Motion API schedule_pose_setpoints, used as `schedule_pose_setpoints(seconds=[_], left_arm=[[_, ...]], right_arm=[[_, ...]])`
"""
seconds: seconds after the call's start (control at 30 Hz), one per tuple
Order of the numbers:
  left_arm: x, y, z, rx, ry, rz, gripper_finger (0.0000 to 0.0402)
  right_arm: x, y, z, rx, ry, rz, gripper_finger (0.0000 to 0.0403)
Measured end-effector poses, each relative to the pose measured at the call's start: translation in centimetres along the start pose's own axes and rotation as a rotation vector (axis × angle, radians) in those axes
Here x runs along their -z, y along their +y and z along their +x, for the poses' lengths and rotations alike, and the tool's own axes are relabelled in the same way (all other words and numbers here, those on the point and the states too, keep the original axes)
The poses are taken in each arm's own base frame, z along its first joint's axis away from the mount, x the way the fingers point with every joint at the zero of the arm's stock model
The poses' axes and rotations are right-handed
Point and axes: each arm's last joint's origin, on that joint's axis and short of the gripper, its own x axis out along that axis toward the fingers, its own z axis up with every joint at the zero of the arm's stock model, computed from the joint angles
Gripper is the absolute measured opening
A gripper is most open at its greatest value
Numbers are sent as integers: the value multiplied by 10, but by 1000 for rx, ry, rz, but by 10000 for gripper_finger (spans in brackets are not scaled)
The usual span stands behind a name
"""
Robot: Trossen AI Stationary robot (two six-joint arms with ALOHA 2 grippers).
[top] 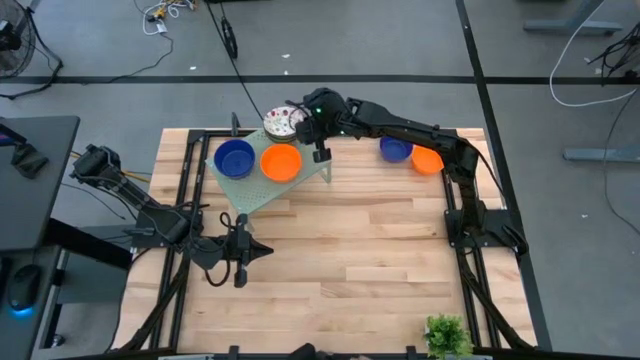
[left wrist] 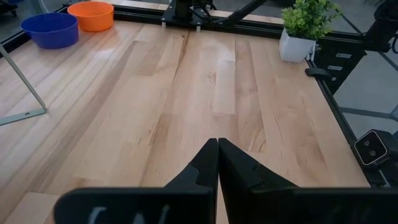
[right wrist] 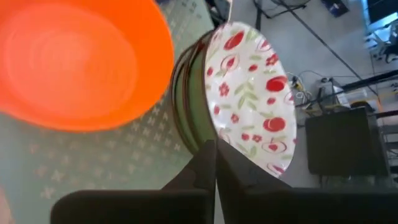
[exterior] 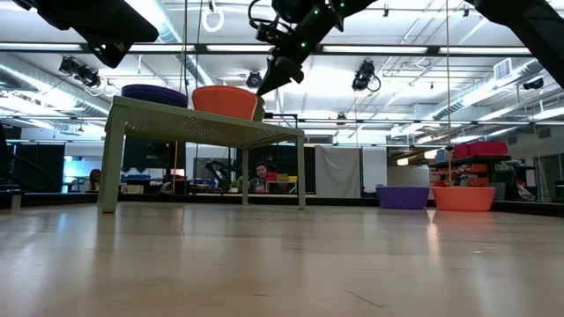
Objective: Pick & Place Mini bowls
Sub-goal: Stack the orange bowl on the orange bowls on the shelf
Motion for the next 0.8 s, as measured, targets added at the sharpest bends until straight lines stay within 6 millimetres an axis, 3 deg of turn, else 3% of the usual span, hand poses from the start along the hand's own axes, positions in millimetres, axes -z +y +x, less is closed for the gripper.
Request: schedule_pose_setpoints(seconds=[0.4, 0.6, 0.8], left_arm=[[0, 0, 0, -1, 0, 0, 16], [0, 0, 0, 6, 3, 0, 16], [1, -1, 0, 29, 15, -6, 16]], right_arm=[[-5, 3, -5, 24, 12, -10, 12], [-8, 17, -49, -27, 154, 9, 5], [21, 33, -86, -223, 339, 146, 2]])
